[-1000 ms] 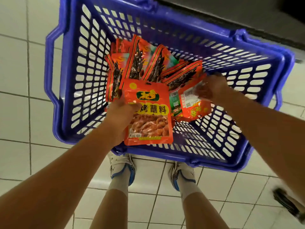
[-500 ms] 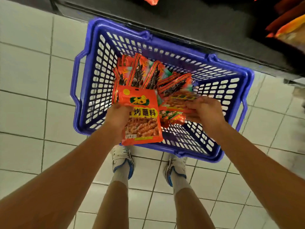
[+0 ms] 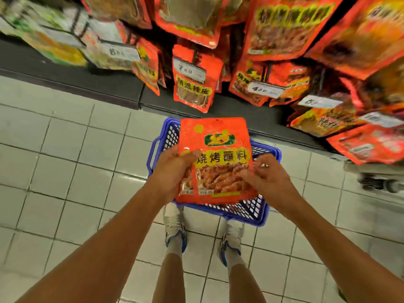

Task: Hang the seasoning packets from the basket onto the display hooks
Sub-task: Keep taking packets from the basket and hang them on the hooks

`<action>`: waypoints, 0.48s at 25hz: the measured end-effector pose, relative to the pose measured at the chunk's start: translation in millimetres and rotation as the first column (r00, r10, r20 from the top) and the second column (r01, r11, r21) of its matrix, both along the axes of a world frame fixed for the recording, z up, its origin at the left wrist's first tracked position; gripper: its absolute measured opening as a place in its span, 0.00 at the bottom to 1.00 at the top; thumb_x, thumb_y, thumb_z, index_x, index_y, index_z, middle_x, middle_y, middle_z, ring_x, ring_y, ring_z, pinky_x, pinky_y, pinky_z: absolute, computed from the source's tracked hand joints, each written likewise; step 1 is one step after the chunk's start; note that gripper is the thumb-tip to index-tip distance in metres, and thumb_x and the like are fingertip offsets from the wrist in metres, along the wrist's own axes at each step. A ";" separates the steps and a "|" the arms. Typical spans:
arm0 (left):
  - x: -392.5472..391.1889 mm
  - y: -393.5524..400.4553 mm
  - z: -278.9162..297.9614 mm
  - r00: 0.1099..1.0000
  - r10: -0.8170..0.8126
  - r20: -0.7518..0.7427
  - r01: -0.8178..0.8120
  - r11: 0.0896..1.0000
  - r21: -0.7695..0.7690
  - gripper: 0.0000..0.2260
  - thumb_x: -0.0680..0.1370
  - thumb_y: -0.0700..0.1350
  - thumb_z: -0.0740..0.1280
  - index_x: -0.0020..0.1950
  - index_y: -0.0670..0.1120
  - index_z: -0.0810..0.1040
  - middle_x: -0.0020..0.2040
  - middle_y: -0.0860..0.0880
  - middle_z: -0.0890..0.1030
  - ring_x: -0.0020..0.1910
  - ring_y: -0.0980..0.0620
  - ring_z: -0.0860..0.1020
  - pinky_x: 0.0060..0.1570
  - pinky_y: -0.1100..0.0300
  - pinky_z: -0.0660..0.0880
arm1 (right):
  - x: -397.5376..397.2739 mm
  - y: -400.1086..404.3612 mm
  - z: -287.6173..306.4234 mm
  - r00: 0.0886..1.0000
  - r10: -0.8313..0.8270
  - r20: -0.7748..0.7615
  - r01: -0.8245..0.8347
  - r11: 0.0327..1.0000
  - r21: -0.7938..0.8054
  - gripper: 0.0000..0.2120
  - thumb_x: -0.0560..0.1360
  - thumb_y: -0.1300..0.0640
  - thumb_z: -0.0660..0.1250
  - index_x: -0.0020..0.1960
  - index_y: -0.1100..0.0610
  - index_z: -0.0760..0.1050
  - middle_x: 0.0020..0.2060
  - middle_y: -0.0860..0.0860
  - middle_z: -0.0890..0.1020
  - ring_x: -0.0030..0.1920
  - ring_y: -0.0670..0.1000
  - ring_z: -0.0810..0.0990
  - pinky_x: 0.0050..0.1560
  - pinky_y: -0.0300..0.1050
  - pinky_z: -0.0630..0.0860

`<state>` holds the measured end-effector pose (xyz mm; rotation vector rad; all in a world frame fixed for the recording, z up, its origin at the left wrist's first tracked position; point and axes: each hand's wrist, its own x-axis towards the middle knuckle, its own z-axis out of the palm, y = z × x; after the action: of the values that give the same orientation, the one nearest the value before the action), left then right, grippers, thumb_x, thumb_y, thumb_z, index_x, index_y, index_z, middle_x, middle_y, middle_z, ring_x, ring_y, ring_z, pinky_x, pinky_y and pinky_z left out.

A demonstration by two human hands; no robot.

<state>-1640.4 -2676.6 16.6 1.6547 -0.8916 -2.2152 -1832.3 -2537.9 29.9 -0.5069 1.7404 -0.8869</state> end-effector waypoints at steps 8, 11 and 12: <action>-20.9 -21.4 240.7 0.980 -0.092 -0.174 0.039 0.957 -0.286 0.10 0.72 0.46 0.77 0.52 0.50 0.86 0.56 0.39 0.85 0.56 0.37 0.82 0.59 0.37 0.76 | -18.3 -69.3 227.4 0.980 -0.193 0.040 0.196 0.927 -0.320 0.16 0.67 0.39 0.75 0.48 0.48 0.86 0.49 0.55 0.88 0.52 0.57 0.85 0.61 0.66 0.78; -20.4 -37.7 330.7 0.967 -0.055 -0.248 -0.030 0.944 -0.328 0.13 0.72 0.54 0.73 0.53 0.50 0.86 0.54 0.43 0.86 0.53 0.42 0.85 0.52 0.46 0.81 | -21.1 -78.7 319.1 0.977 -0.211 -0.028 0.178 0.883 -0.434 0.15 0.68 0.42 0.75 0.49 0.50 0.86 0.48 0.58 0.87 0.50 0.59 0.85 0.57 0.71 0.77; -19.1 -45.3 363.0 0.961 -0.039 -0.274 -0.058 0.940 -0.337 0.13 0.72 0.54 0.71 0.52 0.50 0.86 0.55 0.43 0.86 0.52 0.43 0.85 0.52 0.47 0.81 | -24.1 -80.2 353.0 0.976 -0.215 -0.027 0.178 0.864 -0.472 0.15 0.67 0.43 0.76 0.49 0.51 0.86 0.47 0.58 0.88 0.50 0.60 0.85 0.56 0.71 0.78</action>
<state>-1659.5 -2721.9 379.6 1.1559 -1.1092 -2.0692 -1856.4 -2618.1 382.9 -0.6930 1.6656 -1.4703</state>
